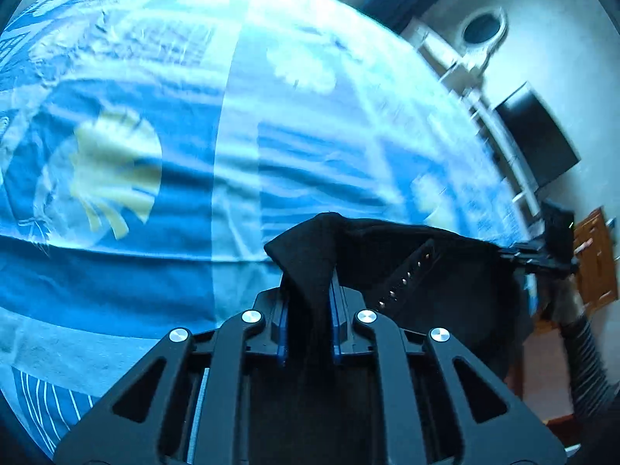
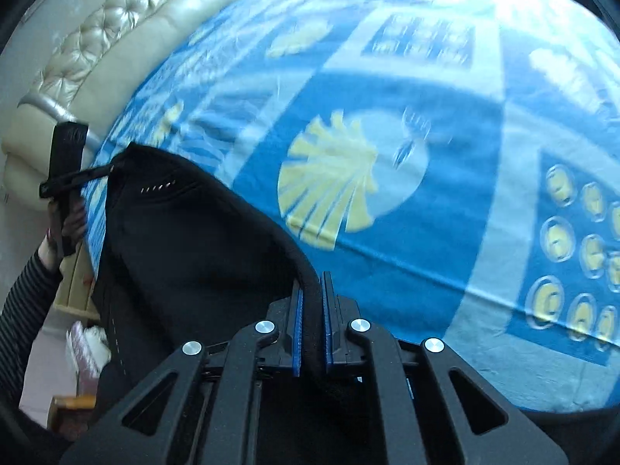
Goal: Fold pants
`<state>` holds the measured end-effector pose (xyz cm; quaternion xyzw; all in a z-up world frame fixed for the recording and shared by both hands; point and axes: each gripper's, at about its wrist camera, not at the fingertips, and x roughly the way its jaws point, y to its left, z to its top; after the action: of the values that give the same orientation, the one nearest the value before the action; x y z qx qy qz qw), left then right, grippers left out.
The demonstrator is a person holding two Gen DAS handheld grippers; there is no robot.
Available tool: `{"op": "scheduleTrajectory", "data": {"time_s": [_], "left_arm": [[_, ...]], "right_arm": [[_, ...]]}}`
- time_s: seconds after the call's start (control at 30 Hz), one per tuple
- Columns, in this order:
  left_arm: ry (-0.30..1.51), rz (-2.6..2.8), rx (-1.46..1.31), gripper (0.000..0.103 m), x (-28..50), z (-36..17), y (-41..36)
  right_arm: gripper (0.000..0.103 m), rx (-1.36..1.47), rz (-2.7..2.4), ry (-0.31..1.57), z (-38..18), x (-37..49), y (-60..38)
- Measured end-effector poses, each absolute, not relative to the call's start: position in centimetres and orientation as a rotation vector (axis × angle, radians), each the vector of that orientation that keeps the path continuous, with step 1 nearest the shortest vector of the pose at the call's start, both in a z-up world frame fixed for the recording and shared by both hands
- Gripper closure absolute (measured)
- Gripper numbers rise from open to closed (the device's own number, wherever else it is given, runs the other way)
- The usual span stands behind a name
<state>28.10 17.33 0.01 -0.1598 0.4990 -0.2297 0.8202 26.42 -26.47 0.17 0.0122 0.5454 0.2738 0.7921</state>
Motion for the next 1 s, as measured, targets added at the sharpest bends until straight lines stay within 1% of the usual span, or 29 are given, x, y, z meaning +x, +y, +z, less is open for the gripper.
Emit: {"op": "scheduleTrajectory", "data": {"time_s": [0.1,0.2,0.33,0.4,0.5,0.67,0.73,0.77,0.8,0.83,0.9,0.93,0.97,1.0], "left_arm": [[1.008,-0.507,-0.333,0.088,26.2,2.2,17.4],[0.973,-0.526,-0.346,0.089,23.2,3.5,17.9],[0.952,-0.527,-0.364,0.089,18.1,3.7,18.4],[0.955,-0.520,-0.383,0.089,15.4,3.3,18.8],[0.970,-0.502,-0.399,0.089,12.0,1.9,19.3],[1.023,-0.459,-0.462,0.089,7.9,-1.1,20.7],[1.047,-0.444,-0.464,0.088,7.1,-2.2,20.9],[1.063,-0.437,-0.462,0.085,6.8,-2.7,20.8],[1.082,-0.416,-0.458,0.079,6.4,-3.3,20.8],[1.096,-0.397,-0.458,0.074,6.2,-3.7,20.8],[1.113,-0.361,-0.492,0.047,5.5,-4.2,21.2],[1.113,-0.346,-0.522,0.042,5.0,-4.3,21.6],[1.108,-0.339,-0.569,0.036,4.6,-4.5,22.1],[1.101,-0.344,-0.636,0.035,4.0,-4.7,22.8]], "right_arm": [[0.095,-0.078,0.553,1.046,3.1,22.9,-26.1],[0.095,-0.159,0.535,0.960,4.5,18.6,-25.5],[0.095,-0.195,0.534,0.913,4.9,13.0,-24.4],[0.095,-0.228,0.534,0.905,4.3,10.2,-24.0],[0.095,-0.268,0.533,0.930,1.9,6.3,-23.3],[0.095,-0.320,0.536,0.990,-1.9,2.6,-21.9],[0.095,-0.356,0.529,1.008,-3.5,1.7,-21.3],[0.094,-0.360,0.521,1.009,-3.9,1.4,-21.1],[0.091,-0.357,0.513,1.007,-4.0,1.4,-21.1],[0.090,-0.331,0.504,1.014,-4.1,1.4,-21.3],[0.075,-0.268,0.499,1.040,-3.9,1.4,-21.9],[0.071,-0.238,0.492,1.052,-3.7,1.3,-22.3],[0.064,-0.216,0.485,1.058,-3.6,1.1,-22.7],[0.058,-0.188,0.487,1.060,-3.4,0.6,-23.1]]}}
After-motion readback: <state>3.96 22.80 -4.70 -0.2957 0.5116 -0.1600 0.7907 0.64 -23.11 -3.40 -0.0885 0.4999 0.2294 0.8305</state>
